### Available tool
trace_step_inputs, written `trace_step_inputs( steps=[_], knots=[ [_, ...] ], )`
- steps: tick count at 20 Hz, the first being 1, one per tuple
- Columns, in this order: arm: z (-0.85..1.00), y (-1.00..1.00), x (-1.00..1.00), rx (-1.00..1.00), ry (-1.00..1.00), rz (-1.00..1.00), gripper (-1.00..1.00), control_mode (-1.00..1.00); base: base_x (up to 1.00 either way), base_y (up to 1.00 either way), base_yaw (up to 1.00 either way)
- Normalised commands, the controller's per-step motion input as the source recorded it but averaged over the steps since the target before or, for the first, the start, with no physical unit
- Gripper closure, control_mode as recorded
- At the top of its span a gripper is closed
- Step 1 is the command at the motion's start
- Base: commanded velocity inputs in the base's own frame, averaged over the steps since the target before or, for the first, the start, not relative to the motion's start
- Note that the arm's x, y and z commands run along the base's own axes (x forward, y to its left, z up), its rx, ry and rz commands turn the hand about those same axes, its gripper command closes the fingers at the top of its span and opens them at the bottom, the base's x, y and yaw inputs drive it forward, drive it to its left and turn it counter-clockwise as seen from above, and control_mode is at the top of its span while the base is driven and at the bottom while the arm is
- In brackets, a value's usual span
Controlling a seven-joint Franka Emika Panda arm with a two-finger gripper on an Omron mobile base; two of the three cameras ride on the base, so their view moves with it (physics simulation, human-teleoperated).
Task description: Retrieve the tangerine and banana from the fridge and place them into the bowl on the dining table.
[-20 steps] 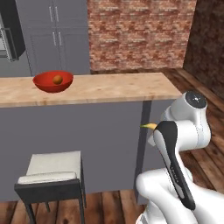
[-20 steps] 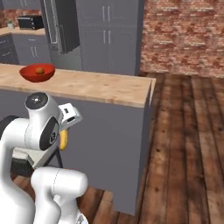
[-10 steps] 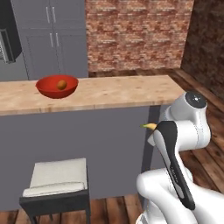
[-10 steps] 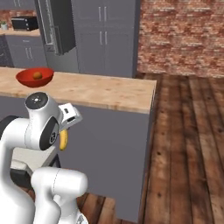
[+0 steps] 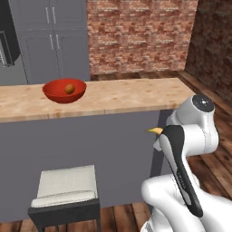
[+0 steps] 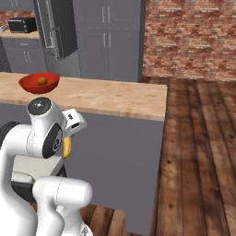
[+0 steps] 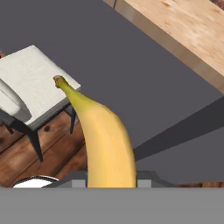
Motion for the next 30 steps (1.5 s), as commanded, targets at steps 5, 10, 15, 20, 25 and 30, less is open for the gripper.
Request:
trace_step_inputs(
  steps=[5, 10, 15, 20, 25, 30],
  knots=[
    [0.0, 0.0, 0.0, 0.0, 0.0, 0.0, 1.0, 1.0, 0.34, 0.37, -0.05],
    [0.0, 0.0, 0.0, 0.0, 0.0, 0.0, 1.0, 1.0, 0.4, 0.3, -0.03],
    [0.0, 0.0, 0.0, 0.0, 0.0, 0.0, 1.0, 1.0, 0.3, 0.26, -0.01],
    [0.27, 0.21, 0.07, -0.05, 0.06, 0.0, 1.0, -1.0, 0.04, 0.06, 0.0],
    [0.62, 0.17, 0.0, -0.02, 0.0, 0.03, 1.0, -1.0, 0.0, 0.0, 0.0],
    [0.87, 0.03, 0.0, 0.0, -0.04, 0.07, 1.0, -1.0, 0.0, 0.0, 0.0]
  ],
)
